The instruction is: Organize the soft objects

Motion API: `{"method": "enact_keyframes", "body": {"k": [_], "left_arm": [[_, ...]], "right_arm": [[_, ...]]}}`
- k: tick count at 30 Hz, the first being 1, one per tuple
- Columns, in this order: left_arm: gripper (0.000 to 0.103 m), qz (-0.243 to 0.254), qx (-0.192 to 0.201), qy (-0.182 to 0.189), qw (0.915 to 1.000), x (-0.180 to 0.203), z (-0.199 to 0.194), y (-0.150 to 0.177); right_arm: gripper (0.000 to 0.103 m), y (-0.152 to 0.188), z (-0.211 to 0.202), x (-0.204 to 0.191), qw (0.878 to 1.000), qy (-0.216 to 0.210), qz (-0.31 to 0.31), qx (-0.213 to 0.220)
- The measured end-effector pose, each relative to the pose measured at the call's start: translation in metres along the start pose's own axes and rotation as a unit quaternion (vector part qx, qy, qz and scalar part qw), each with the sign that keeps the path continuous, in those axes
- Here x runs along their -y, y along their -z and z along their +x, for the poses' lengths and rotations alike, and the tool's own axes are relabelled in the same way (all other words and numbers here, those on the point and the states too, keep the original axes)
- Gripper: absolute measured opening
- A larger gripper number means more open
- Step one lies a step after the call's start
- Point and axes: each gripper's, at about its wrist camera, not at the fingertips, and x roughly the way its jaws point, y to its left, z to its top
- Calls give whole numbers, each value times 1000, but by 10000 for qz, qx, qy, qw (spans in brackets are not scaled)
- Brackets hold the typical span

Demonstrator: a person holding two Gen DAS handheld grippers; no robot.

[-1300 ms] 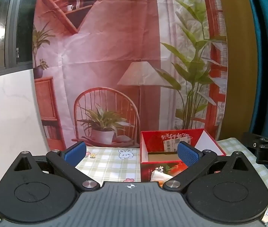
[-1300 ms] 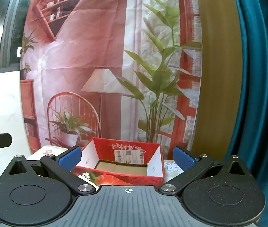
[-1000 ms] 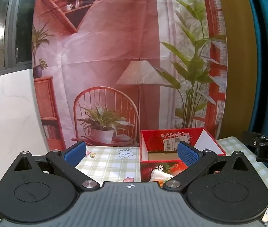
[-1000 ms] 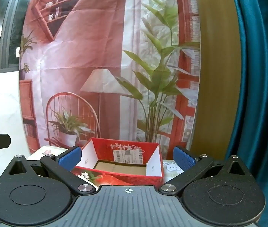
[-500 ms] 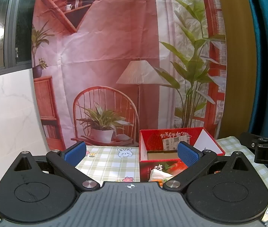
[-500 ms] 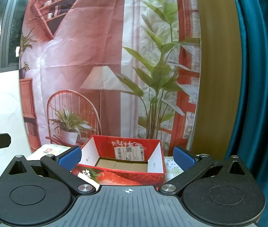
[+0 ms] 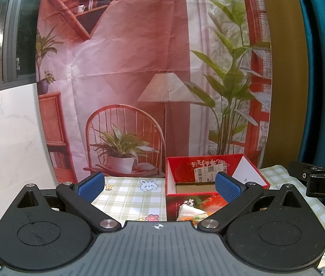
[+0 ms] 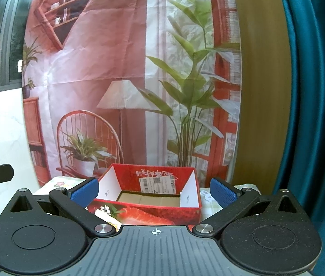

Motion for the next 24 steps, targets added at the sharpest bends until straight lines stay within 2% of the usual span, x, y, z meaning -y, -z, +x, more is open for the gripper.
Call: {"method": "enact_keyframes", "body": {"k": [24], "left_arm": [[103,1,-7,26,10000,0,0,-1]], "right_arm": [[103,4,2,0,10000,-3,0,-21]]}}
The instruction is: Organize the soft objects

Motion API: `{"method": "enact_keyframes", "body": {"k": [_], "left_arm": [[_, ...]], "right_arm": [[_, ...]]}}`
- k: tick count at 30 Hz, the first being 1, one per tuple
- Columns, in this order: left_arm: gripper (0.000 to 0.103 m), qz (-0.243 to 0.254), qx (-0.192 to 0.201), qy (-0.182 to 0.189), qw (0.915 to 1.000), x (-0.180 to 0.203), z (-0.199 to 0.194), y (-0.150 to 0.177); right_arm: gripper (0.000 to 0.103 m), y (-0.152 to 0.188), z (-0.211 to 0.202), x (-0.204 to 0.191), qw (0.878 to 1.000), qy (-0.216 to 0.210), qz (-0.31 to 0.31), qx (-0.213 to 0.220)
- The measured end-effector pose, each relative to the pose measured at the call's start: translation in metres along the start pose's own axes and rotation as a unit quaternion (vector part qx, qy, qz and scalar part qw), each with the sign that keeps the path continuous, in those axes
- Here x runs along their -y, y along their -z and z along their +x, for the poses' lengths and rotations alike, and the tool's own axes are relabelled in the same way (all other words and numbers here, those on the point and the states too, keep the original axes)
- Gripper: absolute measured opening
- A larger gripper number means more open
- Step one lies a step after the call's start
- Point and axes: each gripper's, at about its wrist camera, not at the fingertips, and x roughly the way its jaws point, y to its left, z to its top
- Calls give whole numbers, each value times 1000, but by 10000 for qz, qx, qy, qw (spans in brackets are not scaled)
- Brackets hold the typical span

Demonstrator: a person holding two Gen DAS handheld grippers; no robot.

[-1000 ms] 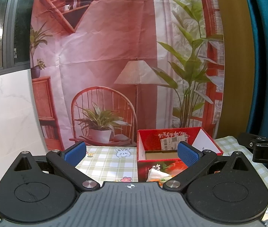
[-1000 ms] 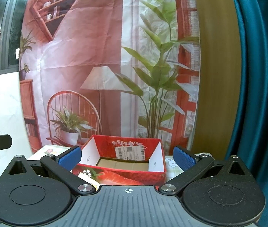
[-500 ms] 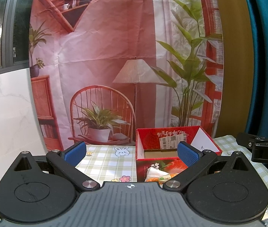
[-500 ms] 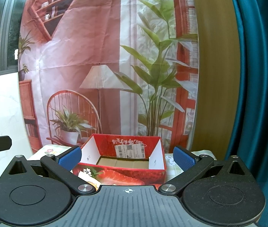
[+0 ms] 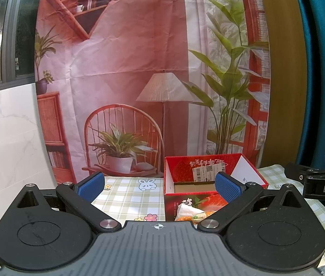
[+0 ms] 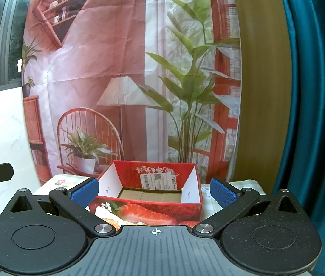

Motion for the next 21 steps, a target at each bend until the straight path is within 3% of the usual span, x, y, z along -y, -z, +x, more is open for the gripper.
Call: {"method": "enact_keyframes", "body": {"k": [21], "left_arm": [[103,-4,7,3,10000,2,0,1]], "right_arm": [[103,7,1,-2,10000,-29,21,-50]]}}
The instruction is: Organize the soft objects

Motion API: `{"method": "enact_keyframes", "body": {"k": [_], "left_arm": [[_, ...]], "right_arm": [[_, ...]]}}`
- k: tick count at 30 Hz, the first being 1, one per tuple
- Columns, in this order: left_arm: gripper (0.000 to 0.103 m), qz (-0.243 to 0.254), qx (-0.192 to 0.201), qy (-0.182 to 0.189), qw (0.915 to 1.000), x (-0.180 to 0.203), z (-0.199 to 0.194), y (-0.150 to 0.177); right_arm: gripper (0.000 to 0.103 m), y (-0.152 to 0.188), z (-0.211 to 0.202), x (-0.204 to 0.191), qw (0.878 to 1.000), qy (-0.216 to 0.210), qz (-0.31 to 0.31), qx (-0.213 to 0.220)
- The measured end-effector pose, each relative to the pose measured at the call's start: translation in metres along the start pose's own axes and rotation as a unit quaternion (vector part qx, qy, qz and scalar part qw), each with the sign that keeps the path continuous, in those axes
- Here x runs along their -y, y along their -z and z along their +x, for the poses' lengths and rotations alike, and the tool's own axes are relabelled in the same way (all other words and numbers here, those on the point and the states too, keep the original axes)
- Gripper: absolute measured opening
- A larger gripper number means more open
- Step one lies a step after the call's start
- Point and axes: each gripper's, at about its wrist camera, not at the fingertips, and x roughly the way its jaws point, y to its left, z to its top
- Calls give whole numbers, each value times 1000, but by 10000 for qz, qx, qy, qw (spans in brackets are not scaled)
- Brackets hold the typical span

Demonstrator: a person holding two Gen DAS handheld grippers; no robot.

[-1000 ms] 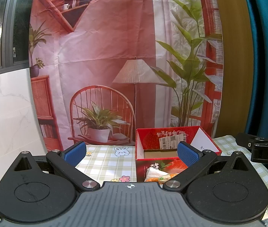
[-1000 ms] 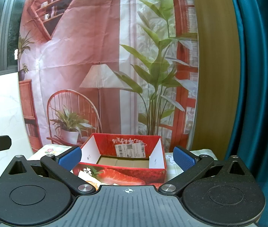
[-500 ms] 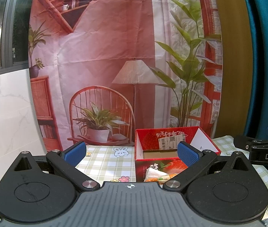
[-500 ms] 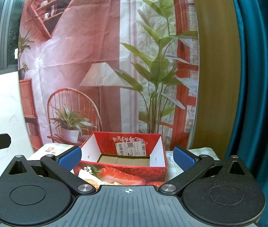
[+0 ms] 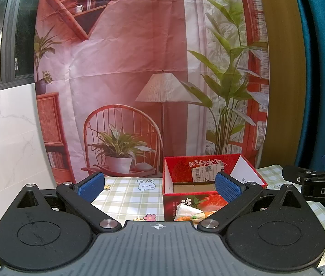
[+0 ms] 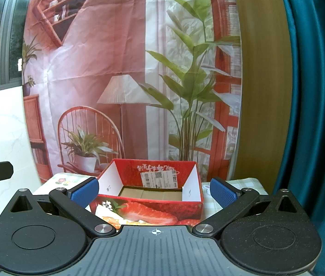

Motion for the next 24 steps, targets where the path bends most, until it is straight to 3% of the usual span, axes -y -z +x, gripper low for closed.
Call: {"method": "enact_keyframes", "body": {"k": [12,20,24], "left_arm": [[103,-36,-50,109,9999,2,4,1],[103,-184,-87,104,9997,-2,31,20],[102,-150,-363,148,9991,-2,59,35]], "right_arm": [[103,-1,0,1,10000,-6,24,-15],[103,13,17,4,9997,-158,107,-119],[103,31,34,10,9992,-284,225,-187]]}}
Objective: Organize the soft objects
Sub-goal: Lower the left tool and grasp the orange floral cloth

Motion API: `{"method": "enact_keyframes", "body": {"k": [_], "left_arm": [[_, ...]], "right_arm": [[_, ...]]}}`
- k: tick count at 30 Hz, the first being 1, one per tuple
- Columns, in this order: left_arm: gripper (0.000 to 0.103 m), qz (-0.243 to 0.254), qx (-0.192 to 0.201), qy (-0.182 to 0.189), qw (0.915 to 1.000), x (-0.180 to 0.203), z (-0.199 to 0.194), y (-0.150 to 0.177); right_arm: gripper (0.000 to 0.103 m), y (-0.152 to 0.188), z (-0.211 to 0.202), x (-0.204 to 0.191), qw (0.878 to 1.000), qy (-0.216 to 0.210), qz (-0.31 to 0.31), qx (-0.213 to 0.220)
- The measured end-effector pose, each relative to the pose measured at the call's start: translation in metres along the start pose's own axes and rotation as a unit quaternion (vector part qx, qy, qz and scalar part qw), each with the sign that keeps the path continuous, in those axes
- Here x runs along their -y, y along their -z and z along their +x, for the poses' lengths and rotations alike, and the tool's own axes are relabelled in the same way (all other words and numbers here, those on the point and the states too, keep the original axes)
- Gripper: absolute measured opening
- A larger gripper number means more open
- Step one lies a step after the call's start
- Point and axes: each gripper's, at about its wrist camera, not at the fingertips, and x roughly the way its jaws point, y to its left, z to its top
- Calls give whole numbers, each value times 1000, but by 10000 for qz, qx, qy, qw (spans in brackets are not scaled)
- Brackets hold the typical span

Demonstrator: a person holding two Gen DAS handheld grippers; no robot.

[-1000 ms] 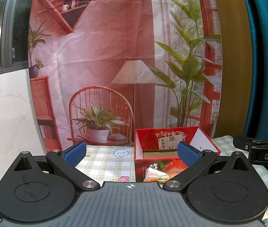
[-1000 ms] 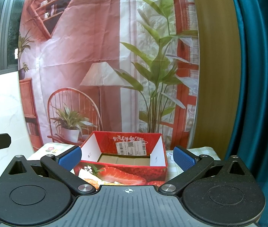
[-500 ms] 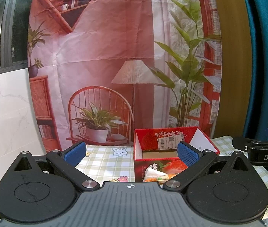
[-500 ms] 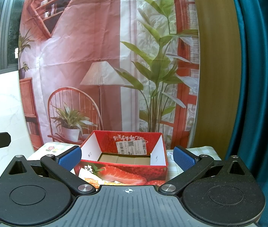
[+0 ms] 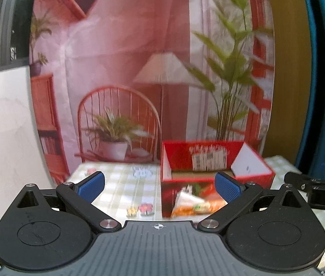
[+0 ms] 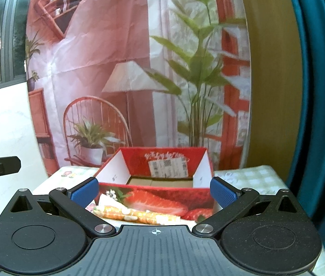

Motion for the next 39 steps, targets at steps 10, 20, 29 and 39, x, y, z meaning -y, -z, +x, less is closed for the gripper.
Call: {"method": "enact_keyframes", "body": {"k": [10,20,29,39], "left_arm": [[81,-33,-702,409,9967,-10,74,27],[52,214,-1007,965,9900,-5,127,29],[48,58,-1644,1832,9692,4,159,50],[44,363,-1662,1978,9654,20,179,43]], "right_arm": [[103,30,59,19,9986,-84,47,-524],[82,31,111,43,9962,-119,-400,-763],[59,51,145,45,9880,-718,-252,-1344],[47,48,158,53,9832,-1134,-27,-1433]]}}
